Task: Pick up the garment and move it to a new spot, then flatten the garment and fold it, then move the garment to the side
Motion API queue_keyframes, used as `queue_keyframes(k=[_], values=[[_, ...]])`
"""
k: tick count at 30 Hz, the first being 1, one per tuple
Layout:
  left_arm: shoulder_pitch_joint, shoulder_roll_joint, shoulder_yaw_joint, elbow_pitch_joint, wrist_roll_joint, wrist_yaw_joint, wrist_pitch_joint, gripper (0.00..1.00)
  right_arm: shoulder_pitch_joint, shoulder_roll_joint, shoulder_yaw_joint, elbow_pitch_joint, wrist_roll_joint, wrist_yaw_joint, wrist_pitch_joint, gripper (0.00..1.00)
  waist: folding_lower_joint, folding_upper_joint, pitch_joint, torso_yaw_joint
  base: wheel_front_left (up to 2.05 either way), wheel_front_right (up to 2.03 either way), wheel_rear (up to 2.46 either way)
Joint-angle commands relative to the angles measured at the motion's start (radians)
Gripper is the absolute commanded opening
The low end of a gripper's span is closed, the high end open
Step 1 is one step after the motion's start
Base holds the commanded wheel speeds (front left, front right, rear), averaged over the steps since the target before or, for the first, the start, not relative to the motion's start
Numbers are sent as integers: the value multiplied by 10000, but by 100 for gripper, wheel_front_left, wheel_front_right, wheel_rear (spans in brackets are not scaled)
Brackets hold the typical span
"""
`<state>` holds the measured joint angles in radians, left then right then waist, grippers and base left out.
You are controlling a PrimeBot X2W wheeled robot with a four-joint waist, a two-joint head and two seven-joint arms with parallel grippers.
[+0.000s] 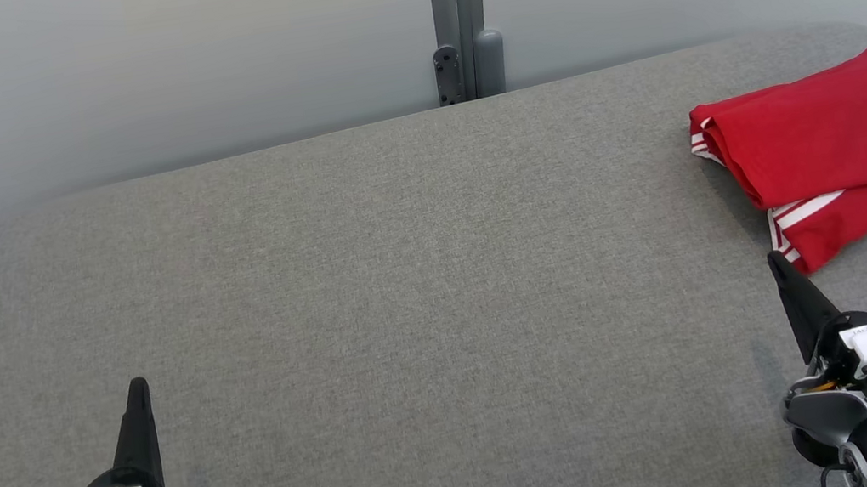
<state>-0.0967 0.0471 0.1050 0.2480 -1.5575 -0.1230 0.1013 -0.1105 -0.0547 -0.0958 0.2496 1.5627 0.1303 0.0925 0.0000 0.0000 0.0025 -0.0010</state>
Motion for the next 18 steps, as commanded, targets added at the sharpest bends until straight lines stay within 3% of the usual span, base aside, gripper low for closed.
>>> queue_keyframes(k=[1, 18], values=[[-157, 56, 63, -41, -182, -65, 44, 0, 49, -46, -50, -72, 195, 7, 51, 0, 0, 0, 1, 2, 0, 0, 0], [-173, 56, 120, -38, -565, -111, 166, 0, 61, -29, -134, -80, 581, 6, 194, 0, 0, 0, 6, 10, 0, 0, 0]])
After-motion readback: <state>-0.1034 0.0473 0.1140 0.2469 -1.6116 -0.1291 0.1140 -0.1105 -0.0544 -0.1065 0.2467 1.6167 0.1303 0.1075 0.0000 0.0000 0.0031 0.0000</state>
